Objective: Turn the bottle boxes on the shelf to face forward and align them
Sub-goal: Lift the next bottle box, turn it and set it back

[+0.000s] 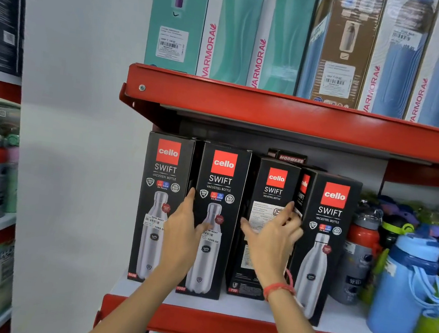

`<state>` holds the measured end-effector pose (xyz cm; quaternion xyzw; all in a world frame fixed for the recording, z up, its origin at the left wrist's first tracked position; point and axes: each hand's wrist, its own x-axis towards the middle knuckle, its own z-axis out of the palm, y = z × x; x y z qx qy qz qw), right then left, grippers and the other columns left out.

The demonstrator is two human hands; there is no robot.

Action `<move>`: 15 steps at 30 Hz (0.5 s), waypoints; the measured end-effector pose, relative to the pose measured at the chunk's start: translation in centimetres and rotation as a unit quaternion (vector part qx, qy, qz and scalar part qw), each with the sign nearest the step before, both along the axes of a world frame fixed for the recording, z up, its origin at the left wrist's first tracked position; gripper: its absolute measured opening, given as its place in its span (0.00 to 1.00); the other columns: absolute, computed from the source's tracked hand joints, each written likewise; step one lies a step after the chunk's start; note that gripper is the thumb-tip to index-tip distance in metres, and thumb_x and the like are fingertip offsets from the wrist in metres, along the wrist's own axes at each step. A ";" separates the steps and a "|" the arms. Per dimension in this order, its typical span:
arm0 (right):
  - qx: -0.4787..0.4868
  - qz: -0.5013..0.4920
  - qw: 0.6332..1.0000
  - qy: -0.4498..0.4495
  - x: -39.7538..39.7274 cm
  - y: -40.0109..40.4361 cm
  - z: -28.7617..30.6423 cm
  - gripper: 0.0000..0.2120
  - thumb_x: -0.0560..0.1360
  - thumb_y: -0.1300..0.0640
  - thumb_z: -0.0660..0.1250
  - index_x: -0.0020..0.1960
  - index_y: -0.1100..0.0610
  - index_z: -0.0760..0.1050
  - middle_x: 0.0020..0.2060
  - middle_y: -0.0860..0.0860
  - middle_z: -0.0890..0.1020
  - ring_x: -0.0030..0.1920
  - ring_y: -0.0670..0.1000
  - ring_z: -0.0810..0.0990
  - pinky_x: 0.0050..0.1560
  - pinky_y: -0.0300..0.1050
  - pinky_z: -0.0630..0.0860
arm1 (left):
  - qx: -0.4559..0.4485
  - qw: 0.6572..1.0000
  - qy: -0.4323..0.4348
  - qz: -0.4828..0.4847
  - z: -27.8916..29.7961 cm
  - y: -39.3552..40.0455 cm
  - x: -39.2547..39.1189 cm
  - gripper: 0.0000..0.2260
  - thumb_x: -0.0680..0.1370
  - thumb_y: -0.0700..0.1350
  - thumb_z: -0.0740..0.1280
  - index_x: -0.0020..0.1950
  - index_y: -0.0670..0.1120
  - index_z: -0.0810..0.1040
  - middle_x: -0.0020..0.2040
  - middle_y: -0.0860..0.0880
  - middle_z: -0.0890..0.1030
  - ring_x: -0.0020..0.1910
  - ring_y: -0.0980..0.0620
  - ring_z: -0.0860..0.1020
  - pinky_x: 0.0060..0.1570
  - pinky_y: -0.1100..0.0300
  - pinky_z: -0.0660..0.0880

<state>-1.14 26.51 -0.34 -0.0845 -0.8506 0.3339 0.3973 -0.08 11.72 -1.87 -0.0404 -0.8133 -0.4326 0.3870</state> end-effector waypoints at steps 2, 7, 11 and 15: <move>-0.005 0.010 0.999 -0.049 -0.2 -0.5 -0.1 0.55 0.66 0.42 0.73 0.76 0.61 0.41 0.69 0.64 0.63 0.63 0.64 0.69 0.58 0.55 0.73 | -0.009 1.000 0.017 0.003 -0.1 0.1 0.5 0.34 0.73 0.39 0.72 0.75 0.44 0.58 0.69 0.45 0.73 0.66 0.48 0.72 0.62 0.60 0.67; -0.020 0.019 0.999 -0.036 0.3 -0.4 -0.5 0.55 0.68 0.47 0.74 0.76 0.58 0.37 0.66 0.64 0.66 0.60 0.65 0.73 0.52 0.54 0.74 | -0.049 0.996 0.075 0.019 -0.4 0.3 1.6 0.32 0.73 0.41 0.72 0.73 0.43 0.62 0.71 0.45 0.68 0.69 0.48 0.68 0.66 0.53 0.68; -0.029 0.054 0.998 -0.001 2.5 1.1 -0.9 0.56 0.67 0.45 0.74 0.76 0.53 0.34 0.67 0.61 0.65 0.59 0.63 0.73 0.52 0.53 0.74 | -0.077 0.988 0.129 -0.029 -0.6 1.0 2.6 0.27 0.72 0.42 0.73 0.69 0.46 0.68 0.65 0.48 0.73 0.64 0.52 0.71 0.65 0.53 0.71; -0.046 0.111 0.992 0.033 6.7 3.3 0.6 0.57 0.66 0.43 0.74 0.76 0.50 0.34 0.70 0.57 0.63 0.63 0.58 0.71 0.51 0.44 0.68 | -0.064 0.985 0.111 -0.115 0.0 2.6 4.5 0.25 0.71 0.49 0.73 0.67 0.49 0.71 0.61 0.53 0.74 0.57 0.58 0.74 0.60 0.60 0.73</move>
